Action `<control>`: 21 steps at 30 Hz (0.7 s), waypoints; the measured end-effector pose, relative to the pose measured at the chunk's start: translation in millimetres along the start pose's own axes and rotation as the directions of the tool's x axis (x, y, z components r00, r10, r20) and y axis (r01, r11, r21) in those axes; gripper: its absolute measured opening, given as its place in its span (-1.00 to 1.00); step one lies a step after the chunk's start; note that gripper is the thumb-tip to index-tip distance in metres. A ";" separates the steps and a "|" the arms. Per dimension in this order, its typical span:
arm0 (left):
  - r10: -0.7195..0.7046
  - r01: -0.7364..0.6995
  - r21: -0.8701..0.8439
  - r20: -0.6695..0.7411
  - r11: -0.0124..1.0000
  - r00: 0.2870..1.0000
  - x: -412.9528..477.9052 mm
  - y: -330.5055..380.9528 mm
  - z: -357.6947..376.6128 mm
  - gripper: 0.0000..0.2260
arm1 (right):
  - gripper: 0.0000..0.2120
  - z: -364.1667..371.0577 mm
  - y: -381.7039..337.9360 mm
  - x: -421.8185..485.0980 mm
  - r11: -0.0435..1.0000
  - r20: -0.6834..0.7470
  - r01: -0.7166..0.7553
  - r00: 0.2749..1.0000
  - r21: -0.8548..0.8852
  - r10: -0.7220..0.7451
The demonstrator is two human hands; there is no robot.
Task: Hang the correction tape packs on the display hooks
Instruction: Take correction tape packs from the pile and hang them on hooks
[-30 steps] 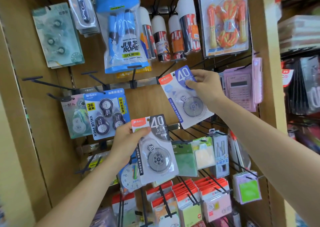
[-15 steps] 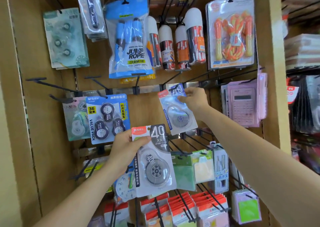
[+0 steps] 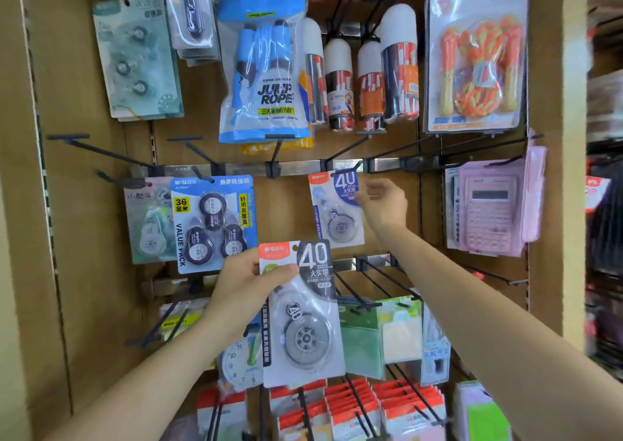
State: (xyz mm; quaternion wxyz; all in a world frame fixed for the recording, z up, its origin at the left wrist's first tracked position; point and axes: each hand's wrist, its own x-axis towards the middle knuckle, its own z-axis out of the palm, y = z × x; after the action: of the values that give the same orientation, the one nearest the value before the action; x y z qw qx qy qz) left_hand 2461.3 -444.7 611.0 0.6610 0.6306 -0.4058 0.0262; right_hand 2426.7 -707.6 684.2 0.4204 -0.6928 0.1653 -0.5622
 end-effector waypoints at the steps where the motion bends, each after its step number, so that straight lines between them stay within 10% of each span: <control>1: 0.001 -0.001 -0.011 0.004 1.000 1.000 -0.6 1.1 -0.2 -0.87 | -0.74 -6.4 -0.9 -9.6 1.000 0.005 0.022 1.000 0.011 -0.022; 5: -0.003 0.002 -0.096 -0.008 0.995 1.000 0.9 6.5 -1.6 -0.89 | -0.74 -34.9 -7.4 -51.9 0.980 0.349 -0.087 0.937 0.178 0.019; 11: -0.046 -0.007 -0.339 -0.150 0.941 0.988 4.0 21.3 0.0 -0.91 | -0.44 -65.3 -19.3 -108.7 0.943 0.750 -0.230 0.660 0.241 -0.031; 16: -0.001 -0.062 -0.315 -0.195 0.947 0.981 2.6 27.3 5.7 -0.85 | -0.75 -66.4 -35.0 -125.7 0.980 0.658 0.027 0.737 0.197 -0.153; 21: 0.196 -0.204 0.087 0.091 0.975 0.976 -0.2 23.3 -8.9 -0.87 | -0.76 -85.4 -36.3 -121.0 0.966 0.521 0.088 0.828 0.244 -0.207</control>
State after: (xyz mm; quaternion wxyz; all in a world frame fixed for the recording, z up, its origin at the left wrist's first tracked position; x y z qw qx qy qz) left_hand 2452.9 -432.3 631.0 0.6070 0.6180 -0.4922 0.0861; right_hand 2301.6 -635.0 635.9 0.4754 -0.7859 -0.0746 -0.3884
